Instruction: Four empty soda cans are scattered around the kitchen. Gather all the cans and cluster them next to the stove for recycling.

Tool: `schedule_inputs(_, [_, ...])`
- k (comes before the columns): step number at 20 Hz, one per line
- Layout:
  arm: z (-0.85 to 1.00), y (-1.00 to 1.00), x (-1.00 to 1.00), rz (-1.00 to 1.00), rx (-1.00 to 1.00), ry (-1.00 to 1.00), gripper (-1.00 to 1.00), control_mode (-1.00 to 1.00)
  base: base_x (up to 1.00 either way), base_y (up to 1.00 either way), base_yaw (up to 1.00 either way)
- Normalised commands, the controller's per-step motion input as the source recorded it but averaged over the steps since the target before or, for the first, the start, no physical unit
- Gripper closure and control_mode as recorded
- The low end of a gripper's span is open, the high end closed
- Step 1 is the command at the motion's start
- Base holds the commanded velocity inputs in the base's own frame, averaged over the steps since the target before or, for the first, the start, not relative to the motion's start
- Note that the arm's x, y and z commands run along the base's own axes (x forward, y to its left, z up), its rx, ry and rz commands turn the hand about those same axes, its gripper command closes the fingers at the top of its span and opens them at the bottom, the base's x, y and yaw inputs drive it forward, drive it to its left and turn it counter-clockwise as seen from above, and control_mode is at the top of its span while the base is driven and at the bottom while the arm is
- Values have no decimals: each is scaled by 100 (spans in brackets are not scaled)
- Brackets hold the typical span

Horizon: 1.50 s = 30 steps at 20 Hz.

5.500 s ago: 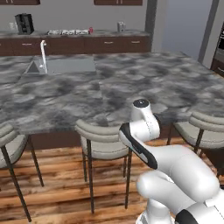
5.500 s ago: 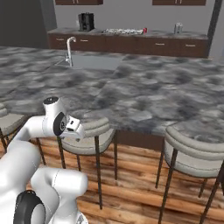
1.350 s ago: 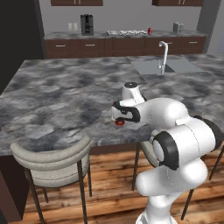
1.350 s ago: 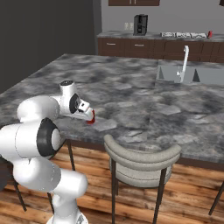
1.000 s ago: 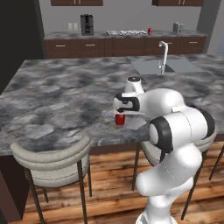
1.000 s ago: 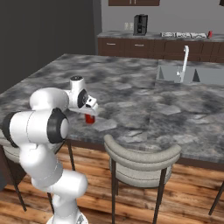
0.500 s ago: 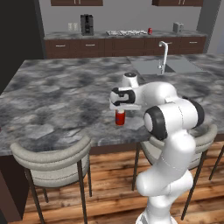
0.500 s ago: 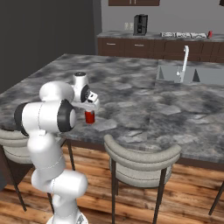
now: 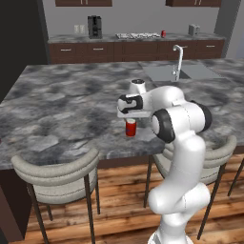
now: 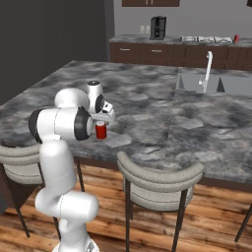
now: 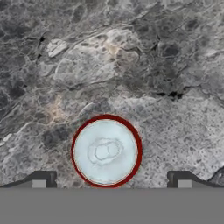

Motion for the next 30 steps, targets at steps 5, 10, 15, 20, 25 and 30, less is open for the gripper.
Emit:
schedule_inputs(5, [-25,3,22,3,0,4,-100,-100,0,0,0])
schedule_inputs(10, [-31,2,16,2,0,6,-100,-100,0,0,0])
schedule_inputs(15, [-25,0,8,1,0,7,-100,-100,0,0,0])
schedule_inputs(20, [-12,1,1,0,0,3,100,-100,0,0,0])
schedule_inputs(25, [8,17,-9,-5,-2,2,100,-100,0,0,0])
schedule_inputs(30, [68,9,-40,-1,5,2,100,-100,0,0,0])
